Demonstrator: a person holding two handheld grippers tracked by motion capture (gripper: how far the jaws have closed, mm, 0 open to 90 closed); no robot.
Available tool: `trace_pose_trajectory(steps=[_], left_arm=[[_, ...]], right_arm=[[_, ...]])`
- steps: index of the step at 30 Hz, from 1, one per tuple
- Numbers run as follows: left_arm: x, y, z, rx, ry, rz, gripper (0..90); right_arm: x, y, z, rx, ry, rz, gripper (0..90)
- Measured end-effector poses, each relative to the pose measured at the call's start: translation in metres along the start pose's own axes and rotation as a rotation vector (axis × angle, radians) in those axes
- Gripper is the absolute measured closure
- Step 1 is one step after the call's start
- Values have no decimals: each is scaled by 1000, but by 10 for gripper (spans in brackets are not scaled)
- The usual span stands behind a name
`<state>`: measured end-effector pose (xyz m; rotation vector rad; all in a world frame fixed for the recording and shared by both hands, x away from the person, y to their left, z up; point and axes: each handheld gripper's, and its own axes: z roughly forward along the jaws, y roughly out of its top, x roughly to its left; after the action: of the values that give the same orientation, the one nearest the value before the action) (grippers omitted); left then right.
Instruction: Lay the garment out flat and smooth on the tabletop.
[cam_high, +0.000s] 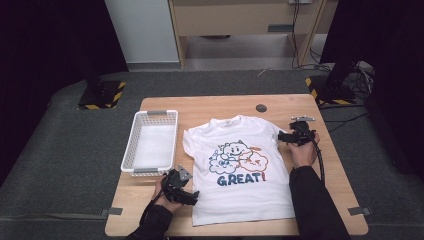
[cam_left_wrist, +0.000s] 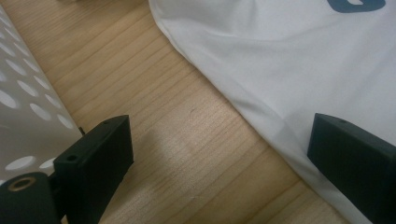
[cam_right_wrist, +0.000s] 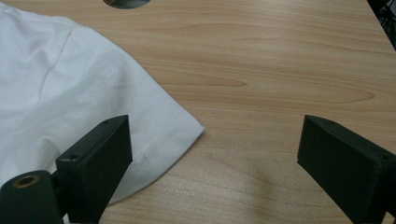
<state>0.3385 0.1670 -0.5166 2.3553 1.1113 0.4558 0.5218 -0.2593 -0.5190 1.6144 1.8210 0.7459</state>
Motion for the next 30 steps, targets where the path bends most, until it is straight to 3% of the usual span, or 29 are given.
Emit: trace_pose_trajectory(steps=[9,15,19,21,25,27,28,29,30], left_arm=[[0,-2,-1,0,0,-10,65],[0,-4,-2,-2,-4,-18,65],[0,-5,-2,-7,-8,-29,65],[0,-5,-2,-9,-9,-33,65],[1,-6,-2,-8,-12,-37,65],[1,-6,-2,-8,-11,-37,65],[1,-5,-2,-8,-11,-36,65],[1,-5,-2,-8,-11,-36,65],[1,-5,-2,-4,-11,-34,65]], right_arm=[[2,-4,13,45,-32,-33,101],[-4,-2,18,46,-37,-6,96],[-8,2,23,46,-75,-2,95],[-9,7,27,44,-117,-25,94],[-9,11,30,48,-137,-30,90],[-9,13,31,56,-153,-26,106],[-12,13,28,61,-135,11,105],[-12,13,28,61,-135,11,105],[-15,13,24,49,-105,43,104]])
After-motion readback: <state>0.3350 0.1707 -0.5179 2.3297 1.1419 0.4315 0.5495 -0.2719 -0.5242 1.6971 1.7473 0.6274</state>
